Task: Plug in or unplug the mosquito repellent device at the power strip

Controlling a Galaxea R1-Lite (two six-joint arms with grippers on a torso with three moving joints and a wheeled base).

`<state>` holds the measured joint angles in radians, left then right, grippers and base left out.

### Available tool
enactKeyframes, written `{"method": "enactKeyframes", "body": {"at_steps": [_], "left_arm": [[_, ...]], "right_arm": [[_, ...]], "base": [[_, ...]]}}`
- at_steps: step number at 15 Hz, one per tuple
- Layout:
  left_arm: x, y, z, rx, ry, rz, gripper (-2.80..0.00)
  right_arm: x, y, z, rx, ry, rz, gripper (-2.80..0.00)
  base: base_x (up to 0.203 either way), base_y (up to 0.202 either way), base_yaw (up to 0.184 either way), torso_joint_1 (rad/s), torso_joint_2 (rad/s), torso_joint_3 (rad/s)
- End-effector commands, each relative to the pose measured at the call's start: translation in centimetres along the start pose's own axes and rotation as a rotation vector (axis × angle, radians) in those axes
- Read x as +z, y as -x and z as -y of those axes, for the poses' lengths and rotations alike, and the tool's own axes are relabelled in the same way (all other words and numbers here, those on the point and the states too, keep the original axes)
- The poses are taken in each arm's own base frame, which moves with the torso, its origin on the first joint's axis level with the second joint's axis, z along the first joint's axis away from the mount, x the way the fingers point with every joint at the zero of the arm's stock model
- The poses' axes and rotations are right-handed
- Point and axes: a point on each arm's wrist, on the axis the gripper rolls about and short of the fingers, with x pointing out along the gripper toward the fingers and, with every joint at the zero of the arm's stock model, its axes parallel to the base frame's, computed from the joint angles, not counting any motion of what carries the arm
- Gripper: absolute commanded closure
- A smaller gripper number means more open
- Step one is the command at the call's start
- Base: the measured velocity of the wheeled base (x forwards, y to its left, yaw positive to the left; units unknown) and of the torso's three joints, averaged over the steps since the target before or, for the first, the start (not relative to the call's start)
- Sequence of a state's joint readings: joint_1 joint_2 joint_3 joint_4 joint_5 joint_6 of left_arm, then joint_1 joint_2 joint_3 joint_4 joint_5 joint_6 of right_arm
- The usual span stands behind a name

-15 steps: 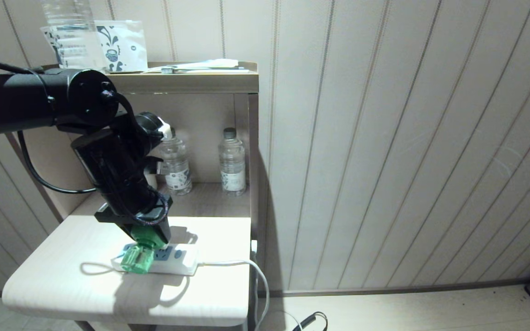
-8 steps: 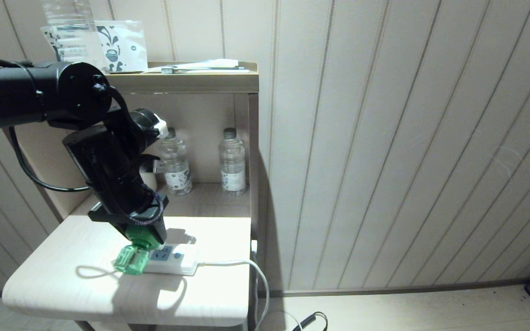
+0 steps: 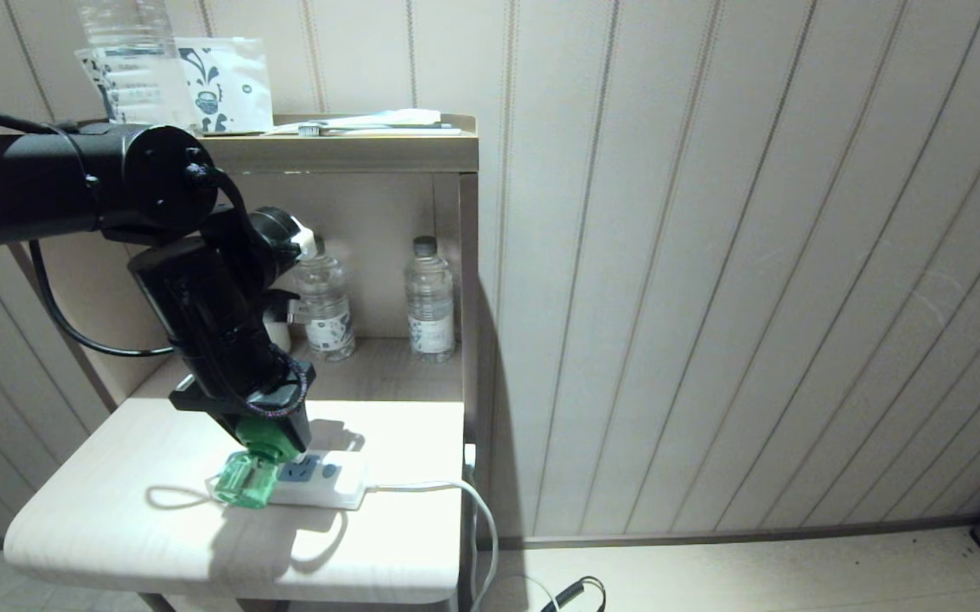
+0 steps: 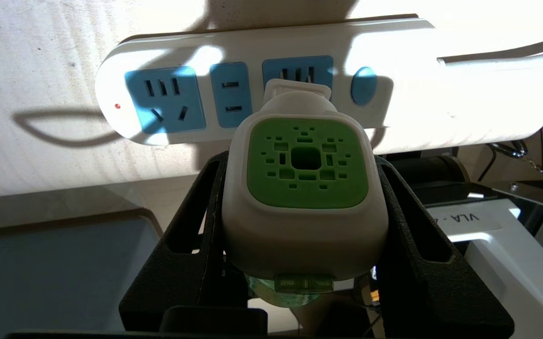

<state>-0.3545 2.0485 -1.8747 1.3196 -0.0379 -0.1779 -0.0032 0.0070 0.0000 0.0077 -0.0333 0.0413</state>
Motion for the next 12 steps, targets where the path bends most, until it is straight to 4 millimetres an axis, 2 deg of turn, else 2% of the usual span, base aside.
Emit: {"method": "enactKeyframes", "body": {"at_steps": [1, 8, 12], "left_arm": [[0.07, -0.27, 0.00, 0.002, 0.002, -0.015, 0.00], [0.42, -0.81, 0.12, 0.003, 0.002, -0.023, 0.00], [0.33, -0.76, 0.85, -0.001, -0.017, -0.014, 0.00]], "right_arm": [[0.00, 0.00, 0.00, 0.000, 0.000, -0.001, 0.00], [0.00, 0.00, 0.00, 0.000, 0.000, -0.001, 0.00], [0.00, 0.00, 0.00, 0.000, 0.000, -0.001, 0.00]], "base": [[0.000, 0.000, 0.000, 0.000, 0.00, 0.000], [0.000, 0.000, 0.000, 0.000, 0.00, 0.000], [0.000, 0.000, 0.000, 0.000, 0.00, 0.000]]}}
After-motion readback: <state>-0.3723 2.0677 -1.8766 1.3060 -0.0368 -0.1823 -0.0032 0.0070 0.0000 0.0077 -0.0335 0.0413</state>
